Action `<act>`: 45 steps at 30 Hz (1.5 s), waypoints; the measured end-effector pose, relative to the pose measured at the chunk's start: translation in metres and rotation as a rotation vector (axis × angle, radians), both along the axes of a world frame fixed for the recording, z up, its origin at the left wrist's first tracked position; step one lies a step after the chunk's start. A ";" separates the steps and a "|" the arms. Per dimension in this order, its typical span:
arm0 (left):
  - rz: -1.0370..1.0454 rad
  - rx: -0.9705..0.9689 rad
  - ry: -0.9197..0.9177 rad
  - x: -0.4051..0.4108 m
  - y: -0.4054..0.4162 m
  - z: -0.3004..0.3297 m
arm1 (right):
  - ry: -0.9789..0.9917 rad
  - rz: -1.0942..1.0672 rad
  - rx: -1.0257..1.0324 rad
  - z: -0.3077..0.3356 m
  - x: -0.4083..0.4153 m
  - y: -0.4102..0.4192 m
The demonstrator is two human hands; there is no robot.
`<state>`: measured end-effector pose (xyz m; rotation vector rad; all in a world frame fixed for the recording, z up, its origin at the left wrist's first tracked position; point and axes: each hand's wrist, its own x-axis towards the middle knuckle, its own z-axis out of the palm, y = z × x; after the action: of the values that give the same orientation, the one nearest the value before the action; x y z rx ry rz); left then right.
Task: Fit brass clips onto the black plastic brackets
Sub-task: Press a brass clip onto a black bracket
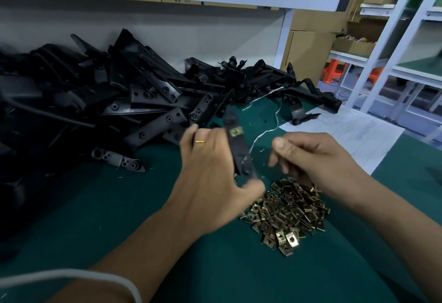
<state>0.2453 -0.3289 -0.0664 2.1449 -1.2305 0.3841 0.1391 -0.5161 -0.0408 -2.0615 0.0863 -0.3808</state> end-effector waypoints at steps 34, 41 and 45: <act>-0.007 0.100 0.023 0.003 -0.004 -0.003 | -0.072 0.125 0.212 0.002 0.001 0.010; -0.004 0.119 -0.013 0.002 -0.004 -0.005 | -0.005 0.091 0.193 0.004 0.002 0.012; -0.026 0.149 -0.066 0.003 -0.004 -0.007 | 0.080 0.077 0.222 0.009 -0.001 0.009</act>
<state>0.2480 -0.3332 -0.0733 2.2550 -1.3611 0.3648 0.1377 -0.5066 -0.0317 -1.8543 0.0934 -0.2299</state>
